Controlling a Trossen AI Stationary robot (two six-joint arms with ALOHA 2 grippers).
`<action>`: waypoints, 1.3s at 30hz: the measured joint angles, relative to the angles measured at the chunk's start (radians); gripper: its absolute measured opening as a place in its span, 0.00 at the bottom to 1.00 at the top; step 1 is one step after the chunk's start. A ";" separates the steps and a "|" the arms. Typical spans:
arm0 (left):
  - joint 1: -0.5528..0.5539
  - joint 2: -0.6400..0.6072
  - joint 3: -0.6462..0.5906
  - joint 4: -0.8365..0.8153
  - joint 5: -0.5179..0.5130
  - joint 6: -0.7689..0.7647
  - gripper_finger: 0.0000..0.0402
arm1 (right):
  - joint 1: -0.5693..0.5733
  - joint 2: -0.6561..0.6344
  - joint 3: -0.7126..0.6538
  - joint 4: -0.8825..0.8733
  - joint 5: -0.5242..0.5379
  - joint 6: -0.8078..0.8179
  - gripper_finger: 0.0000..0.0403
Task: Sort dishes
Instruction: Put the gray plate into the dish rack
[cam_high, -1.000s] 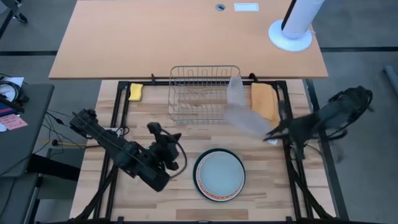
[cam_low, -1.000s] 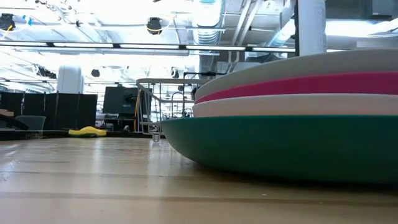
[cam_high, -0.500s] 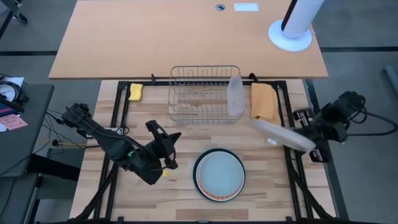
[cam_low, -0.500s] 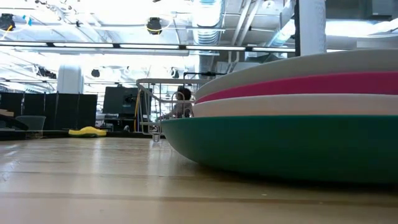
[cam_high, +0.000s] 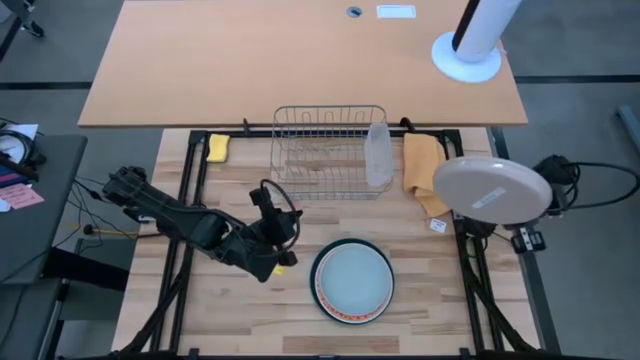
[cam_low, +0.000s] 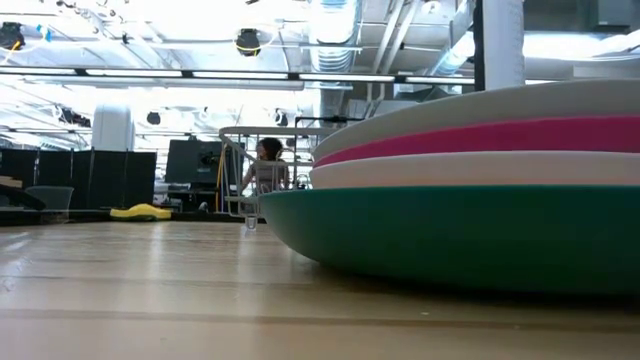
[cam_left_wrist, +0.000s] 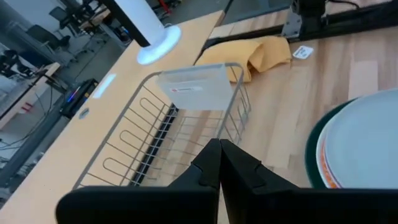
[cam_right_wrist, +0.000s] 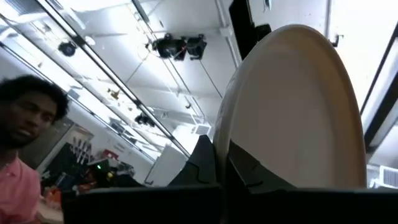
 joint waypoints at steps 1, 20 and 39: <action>0.005 0.004 0.000 0.002 0.007 0.000 0.00 | -0.007 0.000 0.000 -0.002 -0.007 0.003 0.00; 0.009 0.013 0.001 0.000 0.022 -0.018 0.00 | -0.040 0.016 0.000 -0.013 -0.050 -0.006 0.00; 0.012 0.013 0.001 -0.002 0.019 -0.012 0.00 | -0.041 0.154 0.028 0.011 0.046 -0.099 0.00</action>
